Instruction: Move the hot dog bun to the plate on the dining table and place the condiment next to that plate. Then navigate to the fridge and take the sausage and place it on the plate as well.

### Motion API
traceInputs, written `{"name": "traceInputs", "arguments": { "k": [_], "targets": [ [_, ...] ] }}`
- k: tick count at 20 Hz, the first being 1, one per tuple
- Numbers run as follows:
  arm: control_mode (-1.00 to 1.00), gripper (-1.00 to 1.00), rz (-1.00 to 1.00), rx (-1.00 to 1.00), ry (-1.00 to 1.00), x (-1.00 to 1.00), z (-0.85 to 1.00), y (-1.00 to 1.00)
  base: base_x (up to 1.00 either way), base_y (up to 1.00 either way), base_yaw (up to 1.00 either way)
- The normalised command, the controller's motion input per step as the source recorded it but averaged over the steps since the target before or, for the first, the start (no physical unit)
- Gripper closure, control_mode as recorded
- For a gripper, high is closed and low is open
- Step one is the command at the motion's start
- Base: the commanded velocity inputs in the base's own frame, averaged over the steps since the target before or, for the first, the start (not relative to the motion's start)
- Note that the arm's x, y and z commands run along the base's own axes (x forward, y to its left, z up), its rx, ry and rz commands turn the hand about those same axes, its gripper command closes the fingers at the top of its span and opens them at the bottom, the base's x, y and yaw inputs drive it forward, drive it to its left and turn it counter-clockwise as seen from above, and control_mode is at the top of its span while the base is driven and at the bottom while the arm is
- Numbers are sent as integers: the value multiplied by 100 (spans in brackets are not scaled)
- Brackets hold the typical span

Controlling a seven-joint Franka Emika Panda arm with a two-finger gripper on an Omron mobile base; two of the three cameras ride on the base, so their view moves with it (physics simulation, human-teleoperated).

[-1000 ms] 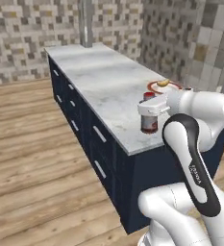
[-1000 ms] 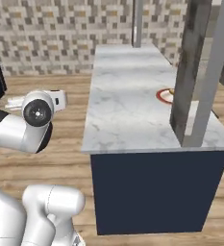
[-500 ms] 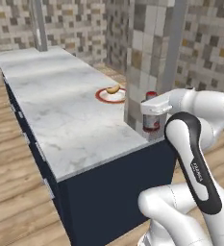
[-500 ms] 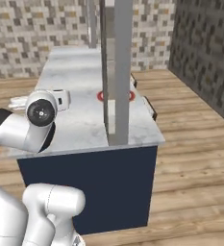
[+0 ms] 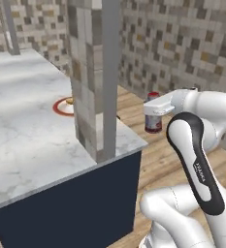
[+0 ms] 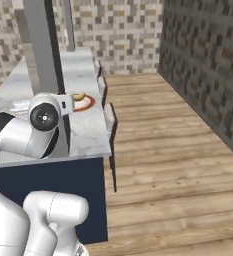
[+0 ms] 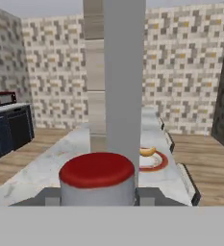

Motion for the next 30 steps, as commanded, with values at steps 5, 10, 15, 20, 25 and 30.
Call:
{"name": "traceInputs", "arguments": {
  "k": [5, 10, 15, 20, 25, 30],
  "targets": [
    [100, 100, 0, 0, 0, 0, 0, 0, 50, -100, 5],
    [100, 100, 0, 0, 0, 0, 0, 0, 62, -97, 33],
    [100, 100, 0, 0, 0, 0, 0, 0, 61, -73, 48],
    [100, 100, 0, 0, 0, 0, 0, 0, 61, -72, 48],
    [100, 100, 0, 0, 0, 0, 0, 0, 69, -82, 45],
    [100, 100, 0, 0, 0, 0, 0, 0, 75, -87, 44]
  ]
}}
